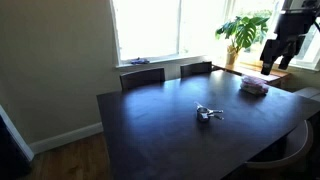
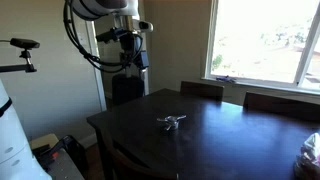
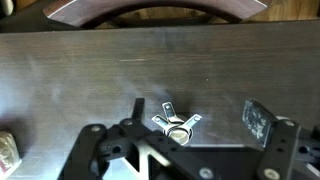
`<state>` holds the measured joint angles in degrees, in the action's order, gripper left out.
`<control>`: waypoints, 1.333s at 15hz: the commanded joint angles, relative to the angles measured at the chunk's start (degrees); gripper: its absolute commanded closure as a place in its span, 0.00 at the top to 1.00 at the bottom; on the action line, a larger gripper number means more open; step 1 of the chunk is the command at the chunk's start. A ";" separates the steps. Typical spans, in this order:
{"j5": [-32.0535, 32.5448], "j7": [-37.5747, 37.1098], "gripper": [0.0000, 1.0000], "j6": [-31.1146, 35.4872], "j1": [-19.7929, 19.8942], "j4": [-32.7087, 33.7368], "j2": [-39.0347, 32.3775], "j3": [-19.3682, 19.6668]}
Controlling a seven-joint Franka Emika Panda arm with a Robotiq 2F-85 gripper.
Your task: Remove the three small pots from the big pot, then remove the other smaller pots from the small pot, and finally remove the smallest mini pot from the smallest pot
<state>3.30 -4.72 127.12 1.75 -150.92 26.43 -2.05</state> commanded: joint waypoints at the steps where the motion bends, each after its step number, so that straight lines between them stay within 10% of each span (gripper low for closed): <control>1: 0.10 -0.06 1.00 -0.13 -0.20 0.08 0.01 0.21; 9: -0.06 -0.12 1.00 -0.37 -0.21 0.54 -0.53 0.24; 20: 1.29 -5.89 1.00 7.32 -0.12 15.23 -23.65 -0.49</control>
<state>3.32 -8.19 131.94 1.75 -140.95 10.06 -2.60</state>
